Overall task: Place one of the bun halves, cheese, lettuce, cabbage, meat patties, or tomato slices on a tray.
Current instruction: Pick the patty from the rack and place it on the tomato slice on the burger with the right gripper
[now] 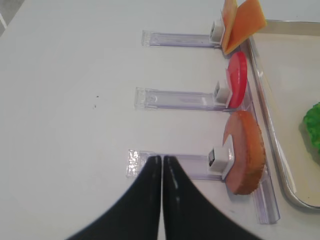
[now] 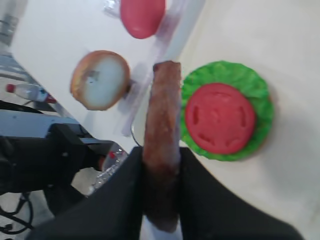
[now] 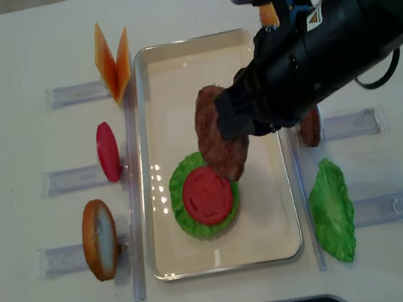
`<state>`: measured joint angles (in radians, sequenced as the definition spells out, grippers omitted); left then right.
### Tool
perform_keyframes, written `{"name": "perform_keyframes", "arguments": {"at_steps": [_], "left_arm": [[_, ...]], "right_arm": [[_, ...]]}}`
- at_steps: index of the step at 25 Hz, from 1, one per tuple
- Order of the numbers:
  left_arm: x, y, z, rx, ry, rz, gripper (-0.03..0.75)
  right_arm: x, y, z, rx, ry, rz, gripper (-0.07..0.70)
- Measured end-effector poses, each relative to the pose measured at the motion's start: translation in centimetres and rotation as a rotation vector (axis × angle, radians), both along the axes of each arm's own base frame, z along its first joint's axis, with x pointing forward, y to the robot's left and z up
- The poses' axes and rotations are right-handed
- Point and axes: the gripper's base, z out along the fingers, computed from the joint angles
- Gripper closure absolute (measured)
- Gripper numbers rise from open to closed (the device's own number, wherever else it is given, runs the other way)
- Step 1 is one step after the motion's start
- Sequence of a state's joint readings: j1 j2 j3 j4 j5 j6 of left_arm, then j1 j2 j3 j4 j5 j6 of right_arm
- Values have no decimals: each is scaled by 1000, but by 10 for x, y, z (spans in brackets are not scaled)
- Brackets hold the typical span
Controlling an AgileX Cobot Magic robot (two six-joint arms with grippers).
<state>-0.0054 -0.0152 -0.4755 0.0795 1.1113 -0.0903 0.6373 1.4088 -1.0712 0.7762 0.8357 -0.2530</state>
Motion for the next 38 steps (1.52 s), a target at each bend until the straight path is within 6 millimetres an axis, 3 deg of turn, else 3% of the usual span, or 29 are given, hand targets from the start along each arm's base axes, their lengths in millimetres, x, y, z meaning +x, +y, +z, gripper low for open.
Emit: {"name": "perform_keyframes", "arguments": {"at_steps": [8,22,38], "left_arm": [[0,0,0,0,0,0,715],[0,0,0,0,0,0,715],[0,0,0,0,0,0,715]], "right_arm": [[4,10,-36,217,17,-88,468],[22,36,-106,221,201,-11,468],[39,33,-134,274,267,-40,468]]}}
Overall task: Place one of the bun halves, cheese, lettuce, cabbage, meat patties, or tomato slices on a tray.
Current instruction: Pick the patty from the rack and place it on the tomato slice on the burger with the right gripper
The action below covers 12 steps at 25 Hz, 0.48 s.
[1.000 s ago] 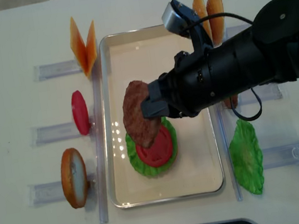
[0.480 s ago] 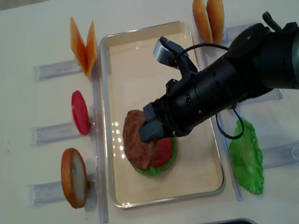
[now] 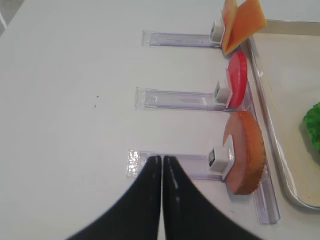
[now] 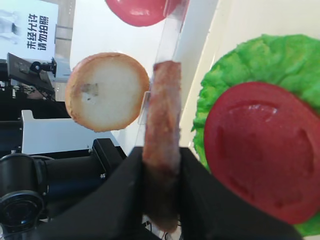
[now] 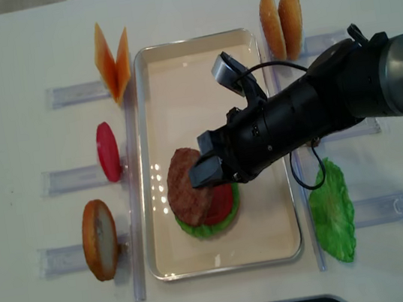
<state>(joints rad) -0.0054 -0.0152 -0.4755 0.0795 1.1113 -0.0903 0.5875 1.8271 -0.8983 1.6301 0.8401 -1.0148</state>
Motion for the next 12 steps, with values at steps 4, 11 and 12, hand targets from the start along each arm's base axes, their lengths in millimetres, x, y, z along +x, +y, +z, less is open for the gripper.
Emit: {"name": "perform_keyframes", "arguments": {"at_steps": [4,11,12], "left_arm": [[0,0,0,0,0,0,715],[0,0,0,0,0,0,715],[0,0,0,0,0,0,715]], "right_arm": [[3,-2,-5,1,15,-9,468],[8,-6,-11,6,43,-18,468],[8,-6,-11,6,44,-19,468]]}}
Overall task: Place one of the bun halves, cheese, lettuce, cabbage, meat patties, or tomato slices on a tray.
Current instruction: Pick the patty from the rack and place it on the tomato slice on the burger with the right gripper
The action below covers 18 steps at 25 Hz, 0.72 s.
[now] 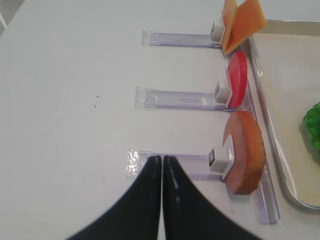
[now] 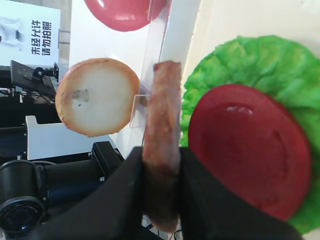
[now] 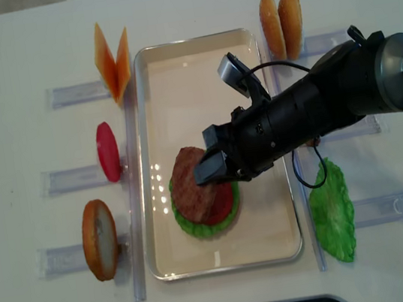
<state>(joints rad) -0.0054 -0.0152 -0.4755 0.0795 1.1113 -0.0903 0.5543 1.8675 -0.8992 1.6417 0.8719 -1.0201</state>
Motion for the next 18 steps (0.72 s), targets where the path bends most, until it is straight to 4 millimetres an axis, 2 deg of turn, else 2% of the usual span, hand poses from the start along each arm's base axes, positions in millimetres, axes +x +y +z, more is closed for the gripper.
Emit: {"name": "perform_keyframes", "arguments": {"at_steps": [18], "left_arm": [[0,0,0,0,0,0,715]], "right_arm": [[0,-2,2,29,13,15,469]]}}
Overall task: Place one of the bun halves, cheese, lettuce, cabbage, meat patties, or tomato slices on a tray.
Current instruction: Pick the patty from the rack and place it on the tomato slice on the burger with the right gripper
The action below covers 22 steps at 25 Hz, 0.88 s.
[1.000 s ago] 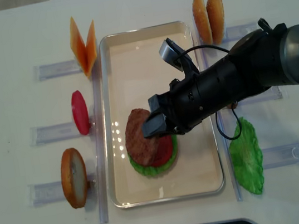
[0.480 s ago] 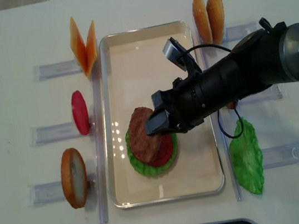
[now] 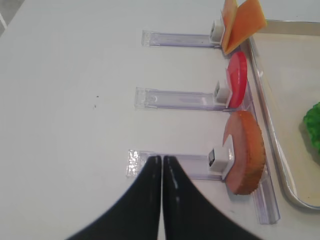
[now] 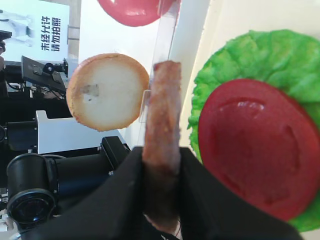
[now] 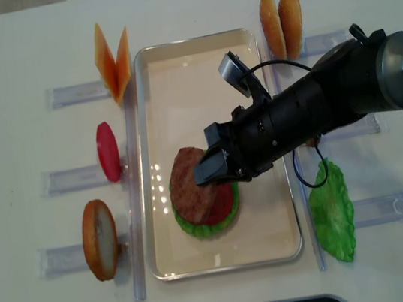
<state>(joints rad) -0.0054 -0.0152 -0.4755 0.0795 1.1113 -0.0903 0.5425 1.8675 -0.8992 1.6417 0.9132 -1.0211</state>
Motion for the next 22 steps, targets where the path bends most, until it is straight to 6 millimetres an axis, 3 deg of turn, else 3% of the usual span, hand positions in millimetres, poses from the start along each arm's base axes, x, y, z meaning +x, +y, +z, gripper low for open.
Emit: {"name": "perform_keyframes", "arguments": {"at_steps": [22], "left_arm": [[0,0,0,0,-1,0,715]], "right_arm": [[3,-3,-8,9,31,4,469]]}}
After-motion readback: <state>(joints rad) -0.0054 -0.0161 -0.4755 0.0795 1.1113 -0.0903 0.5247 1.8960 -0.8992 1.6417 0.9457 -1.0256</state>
